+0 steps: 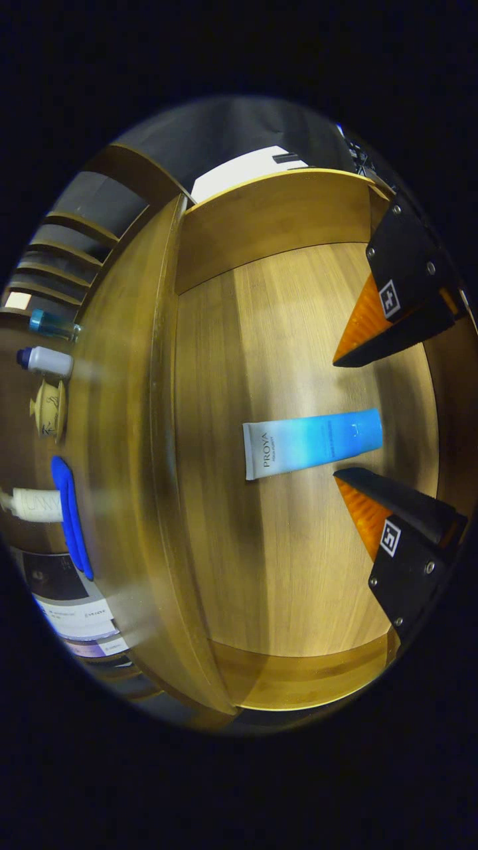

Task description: Pull open the drawer, take out the items inside it, and place them on the countertop above the cabinet.

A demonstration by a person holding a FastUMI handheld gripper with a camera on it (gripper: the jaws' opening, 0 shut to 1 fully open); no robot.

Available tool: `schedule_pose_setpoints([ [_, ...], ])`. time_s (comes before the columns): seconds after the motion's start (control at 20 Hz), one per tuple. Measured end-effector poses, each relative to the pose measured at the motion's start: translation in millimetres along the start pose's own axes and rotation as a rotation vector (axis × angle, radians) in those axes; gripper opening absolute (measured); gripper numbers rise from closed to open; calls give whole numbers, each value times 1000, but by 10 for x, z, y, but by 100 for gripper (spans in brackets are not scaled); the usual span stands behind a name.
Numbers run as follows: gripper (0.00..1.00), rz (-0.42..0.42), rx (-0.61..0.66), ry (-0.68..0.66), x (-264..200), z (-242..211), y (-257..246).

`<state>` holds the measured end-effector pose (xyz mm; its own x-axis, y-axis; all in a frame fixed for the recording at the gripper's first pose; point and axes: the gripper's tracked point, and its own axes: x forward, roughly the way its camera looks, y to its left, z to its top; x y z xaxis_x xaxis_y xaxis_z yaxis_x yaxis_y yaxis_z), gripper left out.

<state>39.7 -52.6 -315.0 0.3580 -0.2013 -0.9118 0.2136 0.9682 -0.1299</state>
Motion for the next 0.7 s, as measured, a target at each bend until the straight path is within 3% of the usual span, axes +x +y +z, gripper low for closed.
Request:
schedule_pose_setpoints([
  [0.1, 89, 11, 15, 17, 64, -32, 26],
  [0.2, 78, 43, 24, 28, 122, -74, 79],
  [0.35, 51, 81, 40, 20, 157, -85, 132],
  [0.6, 39, -1, 37, -37, 102, -41, 14],
  [0.7, 36, 11, 68, -73, 6, -10, 30],
])
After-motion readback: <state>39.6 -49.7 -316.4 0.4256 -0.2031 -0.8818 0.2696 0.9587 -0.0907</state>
